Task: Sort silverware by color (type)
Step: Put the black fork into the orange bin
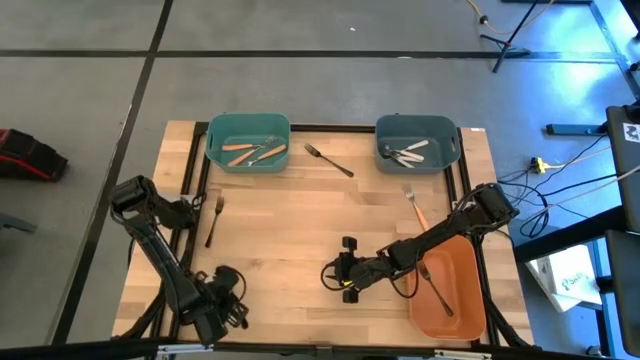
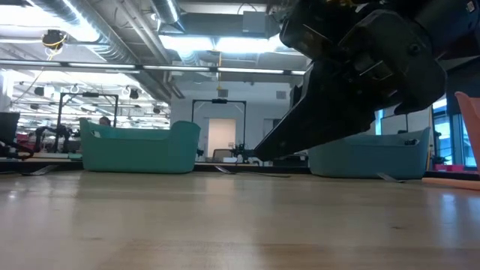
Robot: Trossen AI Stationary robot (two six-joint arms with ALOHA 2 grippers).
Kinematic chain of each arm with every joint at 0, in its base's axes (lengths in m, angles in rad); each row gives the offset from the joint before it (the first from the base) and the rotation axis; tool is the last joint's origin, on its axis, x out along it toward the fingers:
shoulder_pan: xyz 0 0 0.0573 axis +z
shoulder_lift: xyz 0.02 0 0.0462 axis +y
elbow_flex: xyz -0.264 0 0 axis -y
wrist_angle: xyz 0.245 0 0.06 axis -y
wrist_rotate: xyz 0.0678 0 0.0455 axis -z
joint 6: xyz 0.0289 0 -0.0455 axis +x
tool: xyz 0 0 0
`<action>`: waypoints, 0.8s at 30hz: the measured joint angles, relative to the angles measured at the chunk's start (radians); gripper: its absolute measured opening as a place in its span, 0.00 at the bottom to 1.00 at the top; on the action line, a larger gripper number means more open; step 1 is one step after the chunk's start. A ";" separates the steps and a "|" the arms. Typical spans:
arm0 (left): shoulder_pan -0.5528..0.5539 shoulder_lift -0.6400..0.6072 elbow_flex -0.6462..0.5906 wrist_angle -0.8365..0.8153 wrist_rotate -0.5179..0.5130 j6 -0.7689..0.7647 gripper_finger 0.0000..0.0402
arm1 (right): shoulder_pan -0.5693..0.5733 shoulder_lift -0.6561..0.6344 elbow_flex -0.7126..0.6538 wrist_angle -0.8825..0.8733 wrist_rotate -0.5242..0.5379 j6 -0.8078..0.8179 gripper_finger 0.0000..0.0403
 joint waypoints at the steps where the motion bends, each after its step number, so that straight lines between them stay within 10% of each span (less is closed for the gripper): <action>1: -0.008 0.002 -0.002 -0.007 0.004 -0.053 0.23 | 0.000 0.000 0.000 0.000 -0.004 0.000 0.31; 24: 0.000 0.115 0.000 -0.020 -0.044 -0.171 0.23 | 0.000 0.000 0.000 -0.008 -0.005 0.000 0.31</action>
